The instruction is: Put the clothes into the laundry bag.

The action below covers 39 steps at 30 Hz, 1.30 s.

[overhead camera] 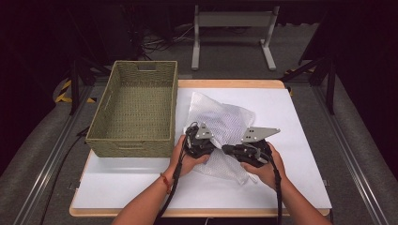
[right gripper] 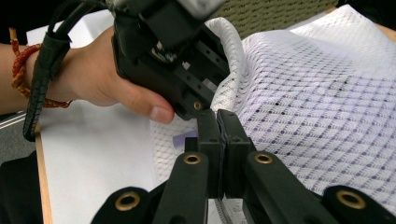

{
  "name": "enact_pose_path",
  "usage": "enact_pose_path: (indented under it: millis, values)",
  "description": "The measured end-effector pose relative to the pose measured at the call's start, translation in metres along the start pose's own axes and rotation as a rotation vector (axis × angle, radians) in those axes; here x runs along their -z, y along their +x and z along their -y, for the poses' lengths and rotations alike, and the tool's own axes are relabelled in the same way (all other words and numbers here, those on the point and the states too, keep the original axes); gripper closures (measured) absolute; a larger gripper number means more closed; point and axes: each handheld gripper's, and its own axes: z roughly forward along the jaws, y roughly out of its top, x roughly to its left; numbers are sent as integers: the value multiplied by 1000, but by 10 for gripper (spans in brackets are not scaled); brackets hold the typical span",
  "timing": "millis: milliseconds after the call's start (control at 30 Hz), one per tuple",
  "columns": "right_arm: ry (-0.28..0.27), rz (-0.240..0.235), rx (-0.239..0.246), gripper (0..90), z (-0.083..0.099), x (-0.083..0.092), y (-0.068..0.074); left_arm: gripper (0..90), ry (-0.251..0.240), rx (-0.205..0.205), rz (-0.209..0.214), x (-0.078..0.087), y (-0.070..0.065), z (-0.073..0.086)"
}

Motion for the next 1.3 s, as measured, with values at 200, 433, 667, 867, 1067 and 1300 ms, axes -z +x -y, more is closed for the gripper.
enact_pose_path:
  millis: [200, 433, 667, 867, 1067, 1300]
  values:
    - [-42, 8, 10, 891, -9, 7, 3, 749, -57, 25, 24, 6, 1, -8]
    - [-60, 27, 19, 892, -12, 11, 4, 797, -21, -16, -3, 5, -5, -7]
    - [-32, 40, 12, 891, -4, 7, 0, 858, -41, -37, -60, -13, -6, -3]
    - [10, 29, -26, 891, 8, 1, -8, 840, -18, -15, -138, -33, -3, 1]
    - [60, 29, -26, 891, 16, -10, -8, 726, -18, 36, -148, -33, 2, 5]
    - [59, 39, -32, 891, 17, -10, -11, 507, -56, 23, -64, -8, -6, 11]
